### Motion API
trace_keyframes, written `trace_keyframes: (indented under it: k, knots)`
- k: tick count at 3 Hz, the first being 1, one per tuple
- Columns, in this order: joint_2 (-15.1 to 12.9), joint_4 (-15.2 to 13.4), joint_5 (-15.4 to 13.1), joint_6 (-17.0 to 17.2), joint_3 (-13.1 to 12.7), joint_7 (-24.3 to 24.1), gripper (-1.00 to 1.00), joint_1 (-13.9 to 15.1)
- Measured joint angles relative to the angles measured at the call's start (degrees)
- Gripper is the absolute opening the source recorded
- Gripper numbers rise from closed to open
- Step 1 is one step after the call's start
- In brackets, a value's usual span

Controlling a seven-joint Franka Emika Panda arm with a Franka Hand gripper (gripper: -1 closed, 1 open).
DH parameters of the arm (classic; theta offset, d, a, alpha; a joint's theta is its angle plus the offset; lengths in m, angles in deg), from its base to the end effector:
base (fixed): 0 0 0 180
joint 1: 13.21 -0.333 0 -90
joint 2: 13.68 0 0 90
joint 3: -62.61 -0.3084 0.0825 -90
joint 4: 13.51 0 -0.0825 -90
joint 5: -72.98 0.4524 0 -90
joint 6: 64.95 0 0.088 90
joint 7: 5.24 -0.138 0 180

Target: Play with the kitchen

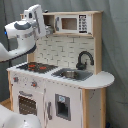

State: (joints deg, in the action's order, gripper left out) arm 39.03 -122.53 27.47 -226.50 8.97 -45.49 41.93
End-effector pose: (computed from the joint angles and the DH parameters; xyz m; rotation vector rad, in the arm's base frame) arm 0.5118 0.2757 0.7726 1.5450 0.2722 1.6585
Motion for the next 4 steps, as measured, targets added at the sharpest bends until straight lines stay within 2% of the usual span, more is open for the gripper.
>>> trace_keyframes:
  k: [1, 2, 4]
  knots:
    - [3.4, -3.5, -0.1, 1.8, 1.8, 1.2, 1.0, -3.8]
    - [7.2, -6.1, -0.1, 4.4, 2.3, 2.3, 1.0, -7.1]
    - [15.6, -10.2, -0.1, 10.5, -0.1, 3.3, 1.0, -12.4]
